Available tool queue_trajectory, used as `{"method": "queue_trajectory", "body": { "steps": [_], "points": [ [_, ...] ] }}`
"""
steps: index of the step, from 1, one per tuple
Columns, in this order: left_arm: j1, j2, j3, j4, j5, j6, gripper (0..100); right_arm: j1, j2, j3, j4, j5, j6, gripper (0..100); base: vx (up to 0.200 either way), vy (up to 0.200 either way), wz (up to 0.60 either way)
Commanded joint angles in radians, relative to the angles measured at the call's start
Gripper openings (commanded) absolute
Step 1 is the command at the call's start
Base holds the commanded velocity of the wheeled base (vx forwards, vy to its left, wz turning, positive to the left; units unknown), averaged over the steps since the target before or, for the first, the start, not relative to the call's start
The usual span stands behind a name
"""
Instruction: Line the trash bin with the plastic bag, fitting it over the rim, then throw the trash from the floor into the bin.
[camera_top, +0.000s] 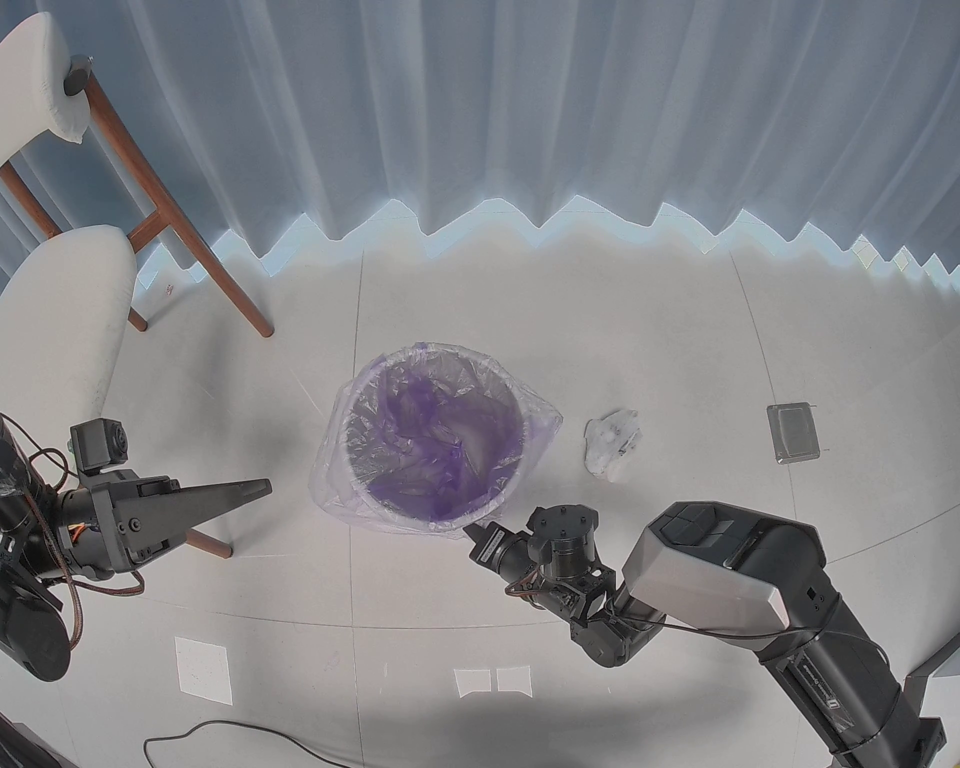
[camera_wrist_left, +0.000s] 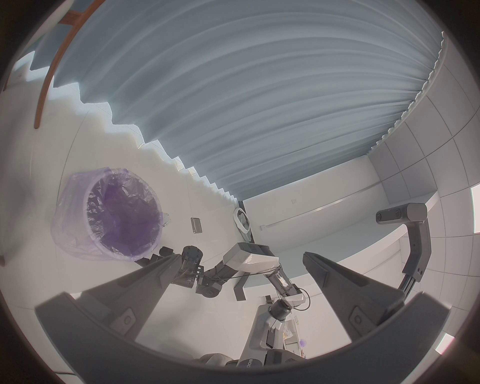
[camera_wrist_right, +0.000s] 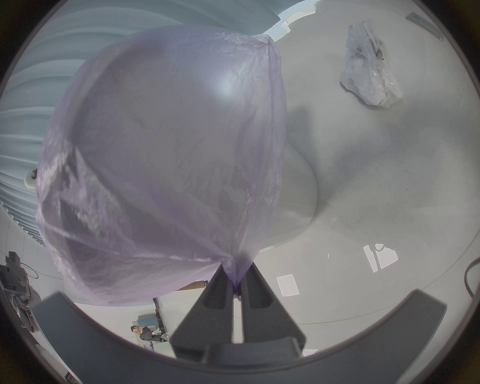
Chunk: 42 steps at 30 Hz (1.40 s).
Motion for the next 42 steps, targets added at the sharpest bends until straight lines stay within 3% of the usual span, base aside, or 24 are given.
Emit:
{"method": "queue_trajectory", "body": {
  "steps": [1, 12, 13, 17, 24, 26, 27, 33, 35, 39, 41, 42],
  "points": [
    [0.000, -0.001, 0.000, -0.001, 0.000, -0.001, 100, 0.000, 0.002, 0.001, -0.004, 0.000, 0.000, 0, 0.000, 0.000, 0.00],
    [-0.002, 0.000, 0.001, -0.001, 0.000, -0.001, 100, 0.000, 0.000, 0.000, 0.005, 0.002, 0.000, 0, 0.000, 0.000, 0.00],
    [-0.002, 0.000, 0.000, -0.001, 0.000, -0.001, 100, 0.000, 0.000, 0.000, 0.005, 0.002, 0.000, 100, 0.000, 0.000, 0.00],
    [0.000, 0.003, 0.000, -0.001, 0.000, -0.001, 100, 0.010, -0.020, 0.049, -0.022, 0.000, 0.002, 100, 0.000, 0.000, 0.00],
    [0.003, 0.006, 0.000, -0.001, 0.001, -0.002, 100, 0.073, -0.264, 0.420, -0.167, 0.028, 0.005, 100, 0.000, 0.000, 0.00],
    [0.003, 0.006, -0.002, -0.001, 0.001, -0.002, 100, 0.077, -0.280, 0.442, -0.174, 0.029, 0.006, 100, 0.000, 0.000, 0.00],
    [0.001, 0.008, 0.000, -0.001, 0.001, -0.002, 100, 0.122, -0.412, 0.640, -0.225, 0.052, 0.008, 100, 0.000, 0.000, 0.00],
    [0.001, 0.008, -0.005, -0.001, 0.001, -0.002, 100, 0.235, -0.619, 1.057, -0.389, 0.062, -0.003, 100, 0.000, 0.000, 0.00],
    [0.001, 0.008, -0.014, -0.001, 0.001, 0.003, 100, 0.177, -0.669, 1.071, -0.403, 0.052, -0.041, 100, 0.000, 0.000, 0.00],
    [0.018, -0.001, -0.046, -0.001, 0.004, -0.007, 100, -0.107, -0.744, 0.936, -0.306, 0.046, -0.123, 100, 0.000, 0.000, 0.00],
    [0.023, -0.003, -0.051, -0.001, 0.004, -0.007, 100, -0.133, -0.748, 0.914, -0.286, 0.045, -0.126, 100, 0.000, 0.000, 0.00],
    [0.057, -0.011, -0.074, -0.001, 0.009, -0.008, 100, -0.288, -0.770, 0.788, -0.107, 0.043, -0.170, 100, 0.000, 0.000, 0.00]
  ]
}}
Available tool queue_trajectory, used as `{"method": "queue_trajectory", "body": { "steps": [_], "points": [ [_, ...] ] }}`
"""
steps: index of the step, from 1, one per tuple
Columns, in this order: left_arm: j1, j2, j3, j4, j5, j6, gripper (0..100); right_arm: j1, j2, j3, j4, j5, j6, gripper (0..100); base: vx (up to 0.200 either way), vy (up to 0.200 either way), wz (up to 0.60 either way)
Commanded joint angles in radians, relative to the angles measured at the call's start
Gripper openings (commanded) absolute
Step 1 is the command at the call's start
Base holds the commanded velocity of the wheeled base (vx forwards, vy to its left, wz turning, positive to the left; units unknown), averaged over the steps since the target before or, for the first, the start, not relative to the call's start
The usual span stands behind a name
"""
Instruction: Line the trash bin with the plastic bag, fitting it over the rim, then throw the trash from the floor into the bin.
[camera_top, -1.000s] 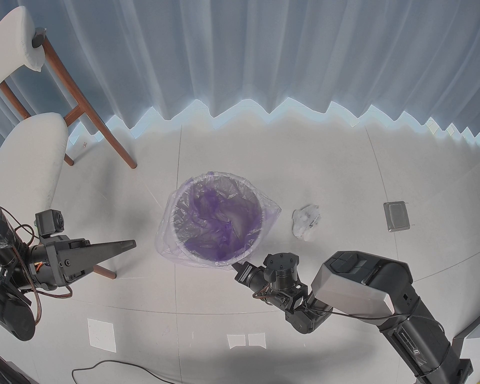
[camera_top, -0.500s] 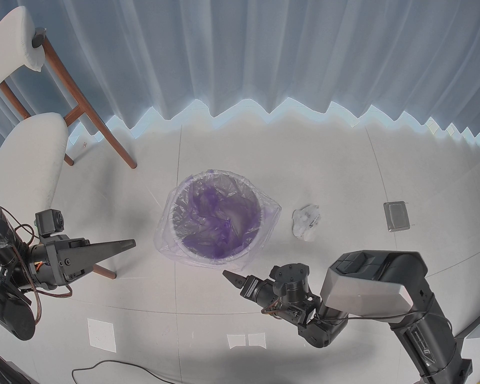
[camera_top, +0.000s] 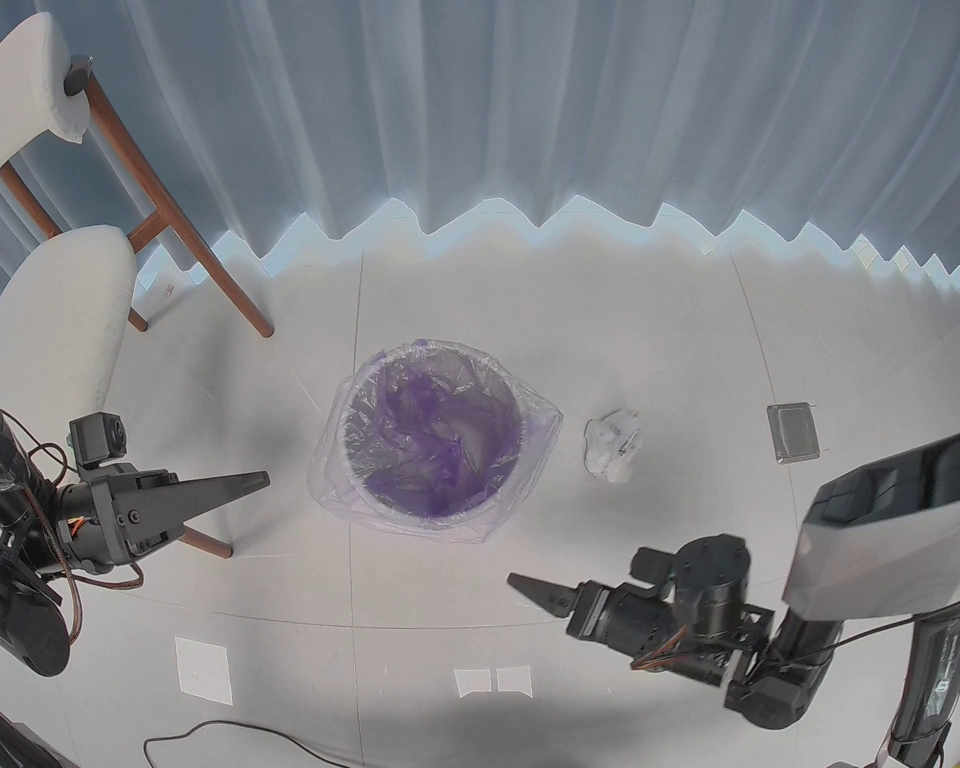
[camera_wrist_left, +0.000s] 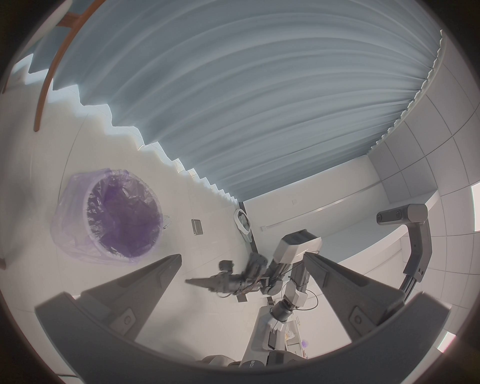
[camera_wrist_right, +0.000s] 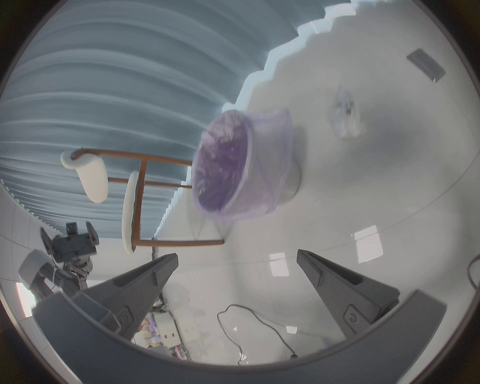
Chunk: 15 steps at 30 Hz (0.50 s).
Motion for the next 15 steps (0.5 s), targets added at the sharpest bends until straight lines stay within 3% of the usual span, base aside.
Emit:
{"method": "queue_trajectory", "body": {
  "steps": [1, 2, 3, 6, 10, 15],
  "points": [
    [0.054, -0.016, -0.061, -0.001, 0.007, -0.008, 100, -0.367, -0.236, -0.148, 0.202, -0.001, -0.122, 100, 0.000, 0.000, 0.00],
    [0.054, -0.016, -0.061, -0.001, 0.007, -0.008, 100, -0.367, -0.236, -0.148, 0.202, -0.001, -0.122, 100, 0.000, 0.000, 0.00],
    [0.080, -0.029, -0.077, -0.001, 0.007, -0.013, 100, -0.433, -0.223, -0.260, 0.376, -0.001, -0.199, 100, 0.000, 0.000, 0.00],
    [0.117, -0.041, -0.083, -0.001, 0.007, -0.022, 100, -0.470, -0.184, -0.364, 0.518, 0.001, -0.280, 100, 0.000, 0.000, 0.00],
    [0.158, -0.062, -0.088, -0.001, -0.005, -0.056, 100, -0.479, -0.082, -0.477, 0.557, -0.002, -0.389, 100, 0.050, -0.050, 0.00],
    [0.160, -0.068, -0.108, -0.001, -0.004, -0.056, 100, -0.461, -0.010, -0.556, 0.587, -0.002, -0.395, 100, 0.200, -0.200, 0.00]
  ]
}}
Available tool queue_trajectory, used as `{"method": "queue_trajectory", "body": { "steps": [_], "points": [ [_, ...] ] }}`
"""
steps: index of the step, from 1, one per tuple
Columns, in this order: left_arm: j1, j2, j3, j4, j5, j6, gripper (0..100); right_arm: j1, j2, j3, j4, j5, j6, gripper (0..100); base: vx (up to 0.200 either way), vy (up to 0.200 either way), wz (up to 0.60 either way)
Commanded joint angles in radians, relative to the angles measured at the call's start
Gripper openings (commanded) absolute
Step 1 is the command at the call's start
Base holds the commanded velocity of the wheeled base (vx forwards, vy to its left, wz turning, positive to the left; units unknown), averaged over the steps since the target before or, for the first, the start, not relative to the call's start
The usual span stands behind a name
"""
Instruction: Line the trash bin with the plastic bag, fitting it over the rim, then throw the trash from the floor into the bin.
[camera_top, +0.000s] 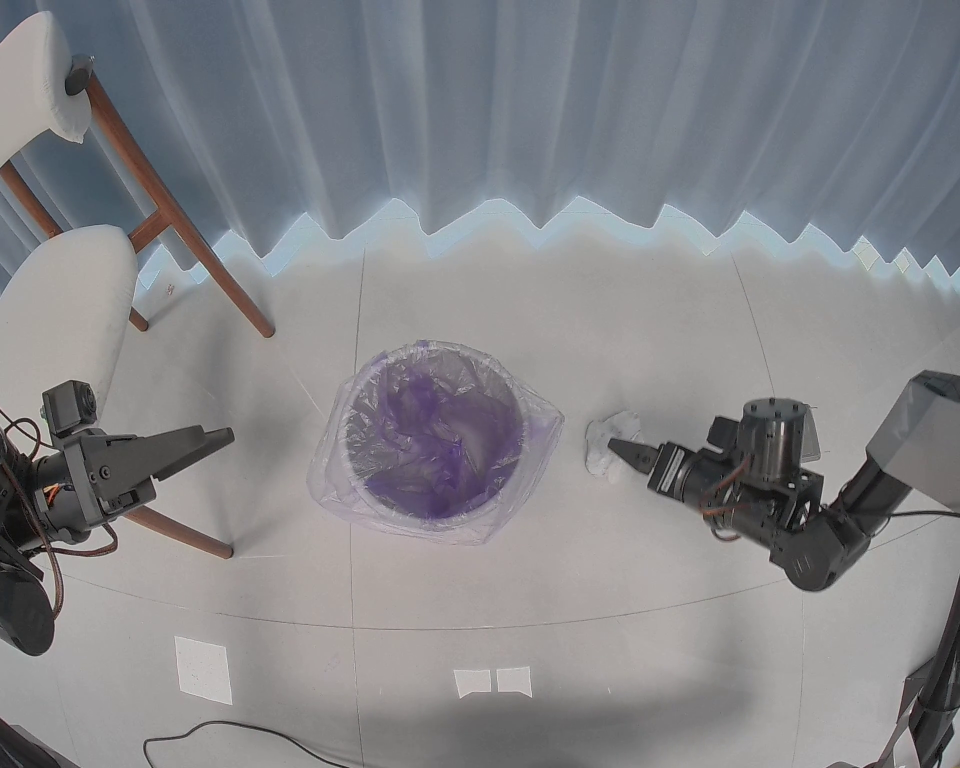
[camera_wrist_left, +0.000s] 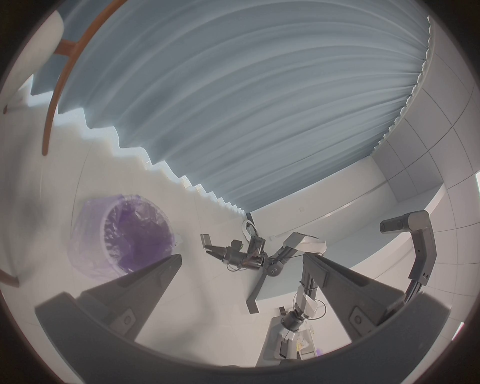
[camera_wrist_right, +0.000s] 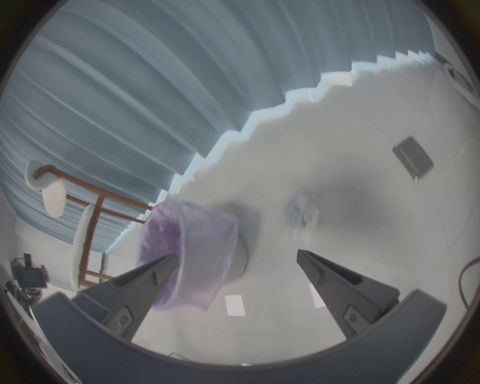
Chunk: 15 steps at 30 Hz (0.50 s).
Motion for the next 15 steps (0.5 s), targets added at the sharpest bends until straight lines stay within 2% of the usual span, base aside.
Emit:
{"method": "queue_trajectory", "body": {
  "steps": [1, 6, 7, 9, 10, 12, 15],
  "points": [
    [0.067, -0.040, -0.045, -0.001, -0.001, -0.022, 100, -0.101, 0.144, -0.262, 0.166, -0.002, -0.122, 100, 0.200, -0.200, 0.00],
    [0.070, -0.042, -0.048, -0.001, 0.008, -0.018, 100, -0.097, 0.217, -0.304, 0.178, -0.008, -0.157, 100, 0.200, -0.200, 0.00],
    [0.092, -0.048, -0.043, -0.001, 0.006, -0.016, 100, -0.101, 0.256, -0.318, 0.180, -0.028, -0.196, 100, 0.000, 0.000, 0.00],
    [0.115, -0.059, -0.031, -0.001, -0.001, -0.019, 100, -0.104, 0.274, -0.322, 0.175, -0.042, -0.220, 100, 0.000, 0.000, 0.00],
    [0.156, -0.098, 0.000, 0.010, -0.029, -0.030, 100, -0.107, 0.317, -0.328, 0.166, -0.065, -0.276, 100, 0.200, 0.000, 0.00],
    [0.170, -0.115, 0.004, 0.010, -0.077, -0.032, 100, -0.107, 0.351, -0.330, 0.150, -0.075, -0.323, 100, 0.200, 0.000, 0.00],
    [0.170, -0.118, 0.004, 0.009, -0.089, -0.032, 100, -0.107, 0.368, -0.328, 0.137, -0.077, -0.337, 100, 0.200, 0.000, 0.00]
  ]
}}
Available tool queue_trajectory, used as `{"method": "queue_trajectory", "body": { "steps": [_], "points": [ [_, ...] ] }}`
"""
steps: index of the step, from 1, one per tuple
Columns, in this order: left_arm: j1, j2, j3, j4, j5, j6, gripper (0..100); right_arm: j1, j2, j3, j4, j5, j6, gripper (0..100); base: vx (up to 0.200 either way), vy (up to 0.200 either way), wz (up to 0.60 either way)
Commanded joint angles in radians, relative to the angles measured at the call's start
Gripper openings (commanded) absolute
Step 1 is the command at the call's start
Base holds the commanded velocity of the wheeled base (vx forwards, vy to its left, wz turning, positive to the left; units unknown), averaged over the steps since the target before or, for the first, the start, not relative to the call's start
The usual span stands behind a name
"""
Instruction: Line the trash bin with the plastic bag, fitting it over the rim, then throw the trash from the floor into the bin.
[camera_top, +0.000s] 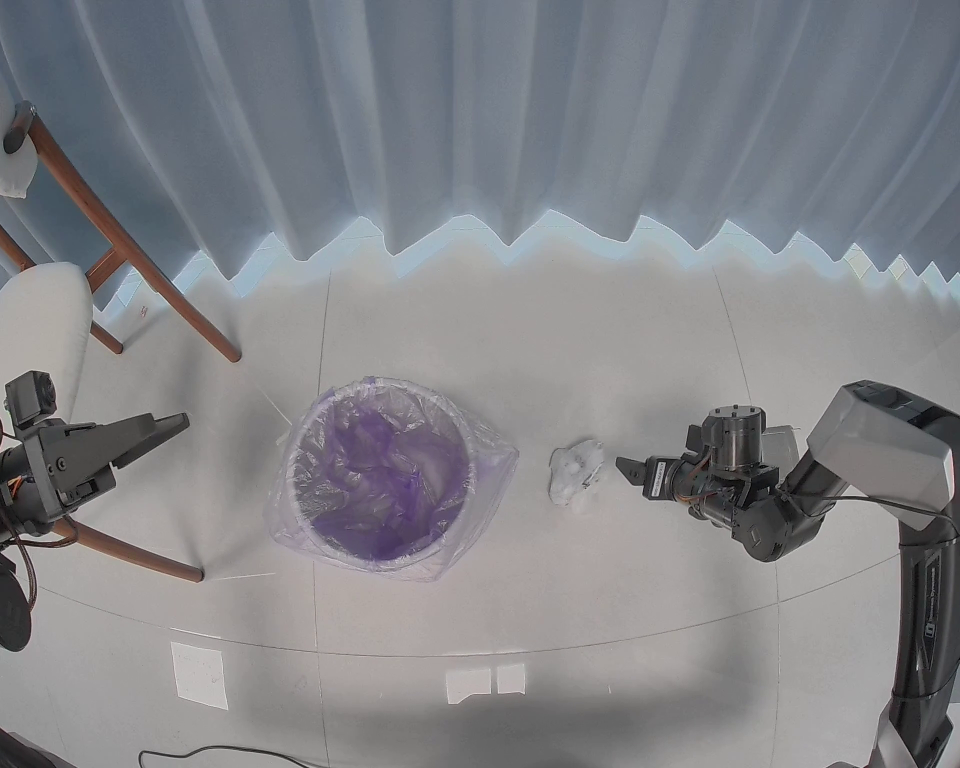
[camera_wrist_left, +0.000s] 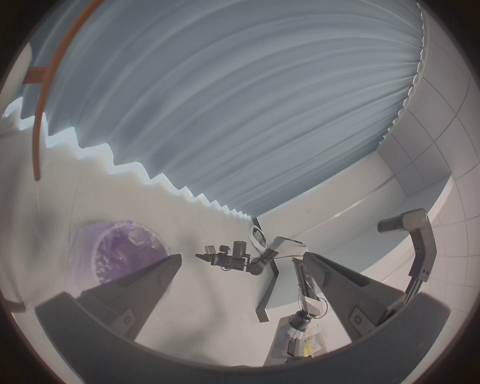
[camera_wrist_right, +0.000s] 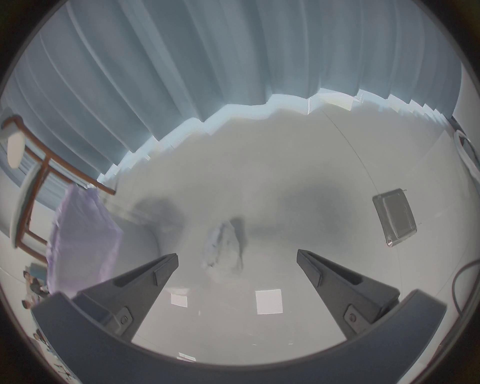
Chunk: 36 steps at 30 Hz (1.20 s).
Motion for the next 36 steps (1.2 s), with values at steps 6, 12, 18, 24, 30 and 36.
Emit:
{"method": "queue_trajectory", "body": {
  "steps": [6, 12, 18, 24, 30, 36],
  "points": [
    [0.028, -0.042, 0.007, -0.008, -0.014, 0.007, 100, 0.050, 0.167, -0.026, -0.070, -0.009, -0.024, 100, 0.100, 0.000, 0.00],
    [0.027, -0.048, 0.012, -0.008, -0.014, 0.008, 100, 0.065, 0.202, -0.088, -0.085, -0.006, -0.022, 100, 0.000, 0.000, 0.00],
    [0.025, -0.053, 0.010, -0.008, -0.014, 0.010, 100, 0.067, 0.250, -0.195, -0.067, -0.004, -0.016, 100, 0.000, 0.000, 0.00],
    [0.022, -0.057, 0.012, -0.008, -0.015, 0.010, 100, 0.065, 0.294, -0.329, 0.021, -0.004, -0.002, 100, 0.000, 0.000, 0.00],
    [0.022, -0.061, 0.013, -0.008, -0.015, 0.010, 100, 0.064, 0.354, -0.470, 0.103, -0.006, 0.033, 100, 0.000, 0.000, 0.00],
    [0.012, -0.070, 0.018, -0.008, -0.017, 0.008, 100, 0.076, 0.406, -0.554, 0.156, -0.010, 0.076, 100, 0.000, 0.000, 0.00]
  ]
}}
